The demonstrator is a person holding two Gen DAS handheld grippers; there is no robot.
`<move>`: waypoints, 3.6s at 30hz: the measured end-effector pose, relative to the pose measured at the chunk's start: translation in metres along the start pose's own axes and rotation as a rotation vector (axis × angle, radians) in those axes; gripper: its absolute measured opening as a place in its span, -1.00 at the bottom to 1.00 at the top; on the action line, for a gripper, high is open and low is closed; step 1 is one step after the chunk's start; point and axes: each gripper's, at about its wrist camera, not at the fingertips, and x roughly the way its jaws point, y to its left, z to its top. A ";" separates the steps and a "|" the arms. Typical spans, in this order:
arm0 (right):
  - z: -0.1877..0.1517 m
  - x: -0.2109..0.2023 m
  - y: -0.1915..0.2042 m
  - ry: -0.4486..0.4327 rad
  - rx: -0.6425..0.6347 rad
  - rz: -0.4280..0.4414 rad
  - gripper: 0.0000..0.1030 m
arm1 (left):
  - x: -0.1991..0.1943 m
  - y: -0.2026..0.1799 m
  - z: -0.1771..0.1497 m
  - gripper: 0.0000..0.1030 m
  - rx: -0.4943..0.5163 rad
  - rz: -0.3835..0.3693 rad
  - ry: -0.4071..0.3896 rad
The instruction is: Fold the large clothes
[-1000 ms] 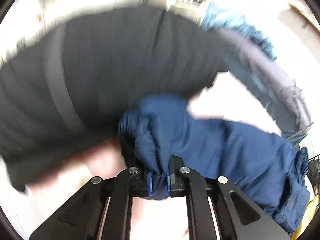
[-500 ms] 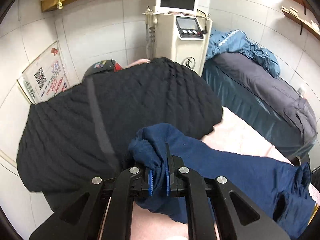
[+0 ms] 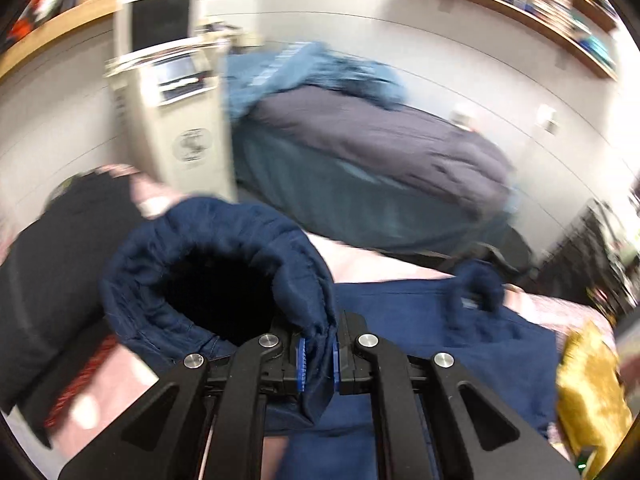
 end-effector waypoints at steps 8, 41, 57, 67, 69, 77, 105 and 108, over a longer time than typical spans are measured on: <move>-0.005 -0.009 -0.043 -0.019 0.110 -0.006 0.64 | 0.051 -0.219 -0.063 -0.84 0.268 -0.241 0.132; 0.094 -0.008 0.095 -0.147 -0.319 -0.013 0.64 | 0.133 -0.092 -0.115 0.67 0.158 0.036 0.362; 0.150 0.096 0.113 0.043 -0.344 -0.109 0.62 | 0.220 -0.101 -0.140 0.88 0.288 0.048 0.520; 0.161 0.120 0.122 0.051 -0.356 -0.159 0.82 | 0.241 -0.099 -0.145 0.91 0.293 0.026 0.511; 0.163 0.123 0.124 0.051 -0.354 -0.159 0.84 | 0.241 -0.098 -0.145 0.91 0.294 0.027 0.511; 0.159 0.100 0.119 0.015 -0.313 -0.099 0.77 | 0.238 -0.103 -0.138 0.88 0.304 0.024 0.520; -0.027 -0.020 -0.073 0.016 0.102 0.201 0.77 | 0.063 0.050 -0.225 0.60 0.066 -0.031 0.520; -0.044 -0.027 -0.090 0.014 0.125 0.243 0.77 | 0.055 0.068 -0.241 0.50 0.059 -0.042 0.566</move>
